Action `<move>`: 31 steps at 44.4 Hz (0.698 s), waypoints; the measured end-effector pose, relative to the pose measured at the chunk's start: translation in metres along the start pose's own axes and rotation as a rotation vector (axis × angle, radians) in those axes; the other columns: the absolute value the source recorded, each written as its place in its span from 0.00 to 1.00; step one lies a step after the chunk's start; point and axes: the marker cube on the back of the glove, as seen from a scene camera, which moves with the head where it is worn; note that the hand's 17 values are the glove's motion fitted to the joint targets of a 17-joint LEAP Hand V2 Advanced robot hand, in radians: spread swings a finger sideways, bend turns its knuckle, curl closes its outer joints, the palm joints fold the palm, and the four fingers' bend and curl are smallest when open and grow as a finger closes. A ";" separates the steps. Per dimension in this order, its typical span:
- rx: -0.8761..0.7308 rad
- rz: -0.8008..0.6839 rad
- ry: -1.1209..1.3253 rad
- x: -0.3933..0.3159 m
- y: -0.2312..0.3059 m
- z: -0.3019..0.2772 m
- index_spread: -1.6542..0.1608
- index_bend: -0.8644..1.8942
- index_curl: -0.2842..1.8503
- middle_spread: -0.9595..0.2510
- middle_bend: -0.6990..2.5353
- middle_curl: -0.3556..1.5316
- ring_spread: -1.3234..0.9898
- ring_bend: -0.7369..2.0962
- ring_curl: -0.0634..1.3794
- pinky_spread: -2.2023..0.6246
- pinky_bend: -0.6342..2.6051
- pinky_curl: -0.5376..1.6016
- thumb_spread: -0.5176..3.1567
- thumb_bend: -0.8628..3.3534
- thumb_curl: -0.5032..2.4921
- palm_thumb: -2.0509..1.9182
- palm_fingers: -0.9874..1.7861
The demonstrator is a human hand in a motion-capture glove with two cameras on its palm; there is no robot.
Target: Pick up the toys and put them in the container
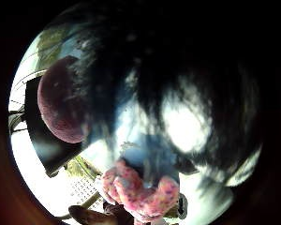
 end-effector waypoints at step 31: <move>0.411 -0.049 0.046 -0.062 0.082 -0.227 0.76 0.46 0.16 0.63 0.55 0.50 0.42 0.77 0.43 0.65 0.53 0.46 0.38 0.23 0.41 0.67 0.71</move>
